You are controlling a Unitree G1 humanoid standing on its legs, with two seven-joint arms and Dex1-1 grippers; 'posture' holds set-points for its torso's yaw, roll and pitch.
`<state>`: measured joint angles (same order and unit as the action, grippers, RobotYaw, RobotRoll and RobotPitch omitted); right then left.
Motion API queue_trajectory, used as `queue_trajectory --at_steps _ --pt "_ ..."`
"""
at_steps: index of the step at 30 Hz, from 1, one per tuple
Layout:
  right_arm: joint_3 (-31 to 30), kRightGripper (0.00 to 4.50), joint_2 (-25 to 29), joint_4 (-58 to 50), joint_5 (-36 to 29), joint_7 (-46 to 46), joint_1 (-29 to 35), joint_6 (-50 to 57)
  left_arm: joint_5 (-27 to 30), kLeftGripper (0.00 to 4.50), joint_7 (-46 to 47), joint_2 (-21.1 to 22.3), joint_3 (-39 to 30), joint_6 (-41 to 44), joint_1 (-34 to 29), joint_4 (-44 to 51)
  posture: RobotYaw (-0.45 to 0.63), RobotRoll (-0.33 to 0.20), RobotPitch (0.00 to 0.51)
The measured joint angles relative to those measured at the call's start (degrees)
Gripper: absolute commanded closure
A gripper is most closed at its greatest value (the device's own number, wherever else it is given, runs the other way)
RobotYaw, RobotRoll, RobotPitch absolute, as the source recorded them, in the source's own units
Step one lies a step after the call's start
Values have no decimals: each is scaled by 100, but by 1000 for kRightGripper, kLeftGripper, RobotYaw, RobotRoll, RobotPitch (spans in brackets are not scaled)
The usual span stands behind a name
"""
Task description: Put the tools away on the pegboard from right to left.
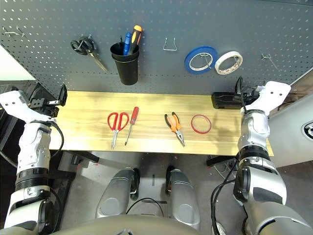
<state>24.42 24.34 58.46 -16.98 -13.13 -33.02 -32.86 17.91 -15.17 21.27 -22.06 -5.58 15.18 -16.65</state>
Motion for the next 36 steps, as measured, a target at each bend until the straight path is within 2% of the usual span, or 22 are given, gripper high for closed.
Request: queue_trajectory --at_steps 7,11,21,29,36 --pt "-71 0 25 0 129 25 1 -18 0 44 -37 -2 8 39 -42 27 206 0 166" --pt "-255 0 268 -2 371 -4 48 202 29 44 -206 -55 136 245 -326 295 192 0 178" --pt "-579 0 1072 -212 455 -1283 273 1965 147 44 -1343 -8 1416 1225 -1197 1894 170 0 208" --pt "-868 0 1478 -241 642 -2230 437 2601 227 44 -2065 190 2032 1667 -1215 2431 172 0 225" --pt "-1521 0 1672 -297 1013 -3185 397 2705 172 44 -2683 511 2491 1795 -1203 2659 178 0 225"
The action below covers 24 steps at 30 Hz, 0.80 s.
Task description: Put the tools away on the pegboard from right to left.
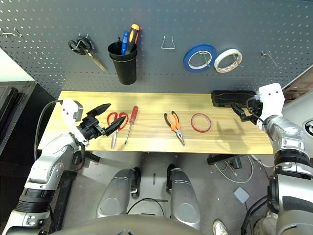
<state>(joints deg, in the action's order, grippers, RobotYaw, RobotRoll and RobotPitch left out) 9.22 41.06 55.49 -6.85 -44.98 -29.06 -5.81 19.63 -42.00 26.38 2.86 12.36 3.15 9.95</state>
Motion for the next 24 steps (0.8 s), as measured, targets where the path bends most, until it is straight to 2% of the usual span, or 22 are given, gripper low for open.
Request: queue_trajectory --at_steps 3,12,24 --pt "-351 0 5 -1 237 -418 -171 -8 -239 44 -147 145 269 -5 76 -3 175 0 229" --pt "-1100 0 -55 440 799 -1312 -724 63 -611 44 -171 140 570 36 326 -207 173 0 273" --pt "-1778 0 -661 1277 1567 -1198 -1197 77 -704 44 -68 161 677 358 167 47 228 0 330"
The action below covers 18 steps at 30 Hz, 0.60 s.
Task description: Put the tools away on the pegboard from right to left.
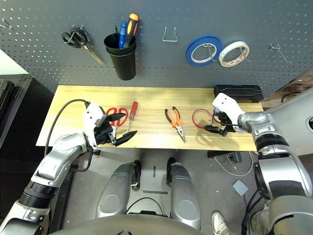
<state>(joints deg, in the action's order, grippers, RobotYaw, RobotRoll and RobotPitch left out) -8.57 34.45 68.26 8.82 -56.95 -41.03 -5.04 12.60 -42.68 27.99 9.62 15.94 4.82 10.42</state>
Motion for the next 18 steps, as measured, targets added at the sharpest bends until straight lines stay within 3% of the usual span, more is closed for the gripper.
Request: queue_trajectory --at_steps 3,6,16,18 --pt "-148 0 -180 186 213 235 -97 13 -1 44 51 20 -6 95 -112 124 242 0 335" --pt "-214 592 -291 333 368 474 -170 123 -1 0 97 29 -17 180 -169 270 260 0 338" --pt "-273 4341 -382 419 549 1004 -212 244 -1 0 228 45 -69 300 -275 453 259 0 330" --pt "-207 4463 -377 417 538 1100 -206 212 -1 0 234 44 -69 300 -273 451 255 0 328"
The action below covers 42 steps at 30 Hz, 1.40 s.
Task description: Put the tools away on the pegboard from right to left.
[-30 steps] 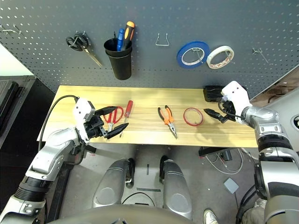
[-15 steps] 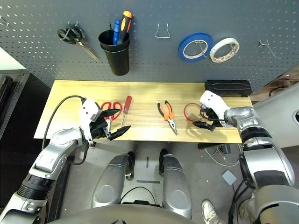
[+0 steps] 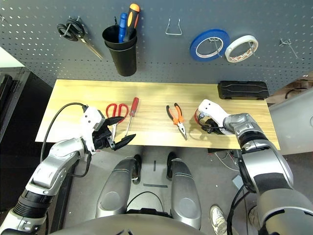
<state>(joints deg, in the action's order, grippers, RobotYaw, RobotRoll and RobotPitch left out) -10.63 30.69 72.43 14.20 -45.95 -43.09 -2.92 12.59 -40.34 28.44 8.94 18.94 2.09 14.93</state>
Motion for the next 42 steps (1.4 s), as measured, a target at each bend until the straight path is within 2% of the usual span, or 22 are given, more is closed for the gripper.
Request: queue_trajectory --at_steps 8,16,24,30,42 --pt "492 4463 178 -184 -311 543 253 -449 -1 0 -2 -20 -2 -90 214 -112 232 0 312" --pt "1145 4463 322 -878 -749 1340 1178 -1624 170 0 -141 -35 -112 -244 311 -210 227 0 287" --pt "1636 4463 412 -1224 -1089 2053 2052 -2717 772 0 -362 -34 -336 -201 324 724 238 0 274" --pt "1726 4463 538 -1184 -1096 2465 2247 -3169 1006 0 -291 -40 -335 16 538 1386 238 0 268" --pt "1927 4463 929 -1140 -1061 3603 2420 -4108 1067 0 83 -266 -327 191 1127 1617 215 0 251"
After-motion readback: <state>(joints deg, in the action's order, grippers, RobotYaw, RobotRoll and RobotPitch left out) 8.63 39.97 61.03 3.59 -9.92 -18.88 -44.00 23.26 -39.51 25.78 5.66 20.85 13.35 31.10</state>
